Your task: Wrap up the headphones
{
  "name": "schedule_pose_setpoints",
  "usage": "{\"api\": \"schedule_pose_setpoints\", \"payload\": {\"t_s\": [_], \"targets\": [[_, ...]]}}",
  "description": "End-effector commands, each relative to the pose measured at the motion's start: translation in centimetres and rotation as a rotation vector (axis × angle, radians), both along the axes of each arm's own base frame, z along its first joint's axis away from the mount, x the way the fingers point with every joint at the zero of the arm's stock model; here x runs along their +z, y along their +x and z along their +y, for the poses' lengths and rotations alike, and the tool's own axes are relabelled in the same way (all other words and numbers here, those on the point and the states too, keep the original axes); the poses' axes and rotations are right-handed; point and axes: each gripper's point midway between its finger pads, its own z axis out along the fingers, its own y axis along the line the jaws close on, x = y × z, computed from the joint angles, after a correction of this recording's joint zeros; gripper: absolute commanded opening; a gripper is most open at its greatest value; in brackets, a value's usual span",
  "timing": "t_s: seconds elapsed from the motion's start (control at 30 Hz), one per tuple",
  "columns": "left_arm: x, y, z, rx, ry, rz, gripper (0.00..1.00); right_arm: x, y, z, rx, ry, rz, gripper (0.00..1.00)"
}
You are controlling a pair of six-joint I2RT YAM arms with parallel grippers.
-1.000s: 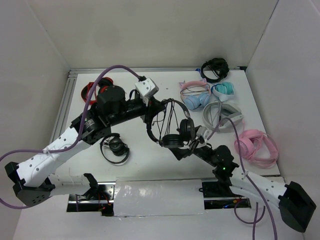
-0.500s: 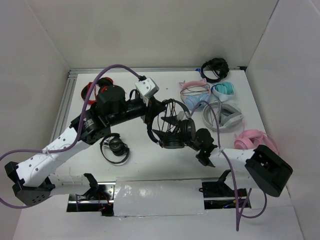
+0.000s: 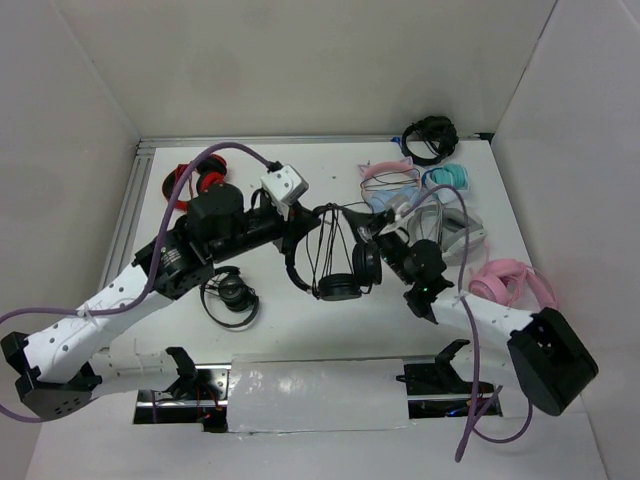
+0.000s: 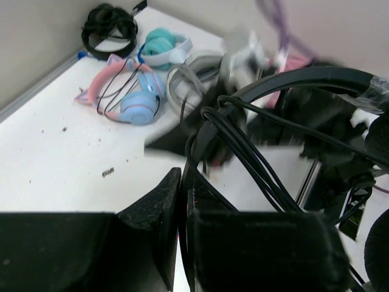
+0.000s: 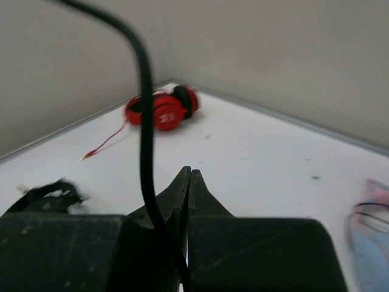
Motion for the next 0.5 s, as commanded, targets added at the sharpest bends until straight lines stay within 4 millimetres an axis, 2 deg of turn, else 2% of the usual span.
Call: {"api": "schedule_pose_setpoints", "payload": {"t_s": [0.0,0.03,0.07,0.1,0.2,0.23,0.37,0.47], "targets": [[0.4,0.2,0.4,0.039,-0.057,-0.015,0.00,4.7,2.3,-3.9,-0.140,0.052,-0.031,0.00],[-0.2,0.2,0.3,0.039,-0.048,-0.004,0.00,5.5,2.7,-4.2,-0.147,0.032,-0.039,0.00],[-0.6,0.2,0.3,0.039,-0.039,0.008,0.00,6.1,3.7,-5.9,-0.197,0.028,-0.047,0.00],[-1.7,0.7,0.4,0.070,-0.012,0.024,0.00,7.0,4.0,-6.7,-0.219,0.032,-0.055,0.00],[-2.7,0.4,0.1,0.061,0.001,0.030,0.00,8.3,5.6,-8.9,-0.271,0.012,-0.043,0.00],[-2.4,-0.2,-0.1,0.031,-0.008,0.020,0.00,8.7,6.2,-9.6,-0.284,0.002,-0.033,0.00],[-1.9,-1.6,-0.5,-0.016,-0.015,0.008,0.00,7.8,7.7,-10.2,-0.286,-0.029,0.027,0.00],[-1.9,-3.0,-1.1,-0.059,-0.006,0.005,0.00,6.2,8.6,-10.1,-0.280,-0.052,0.067,0.00]]}}
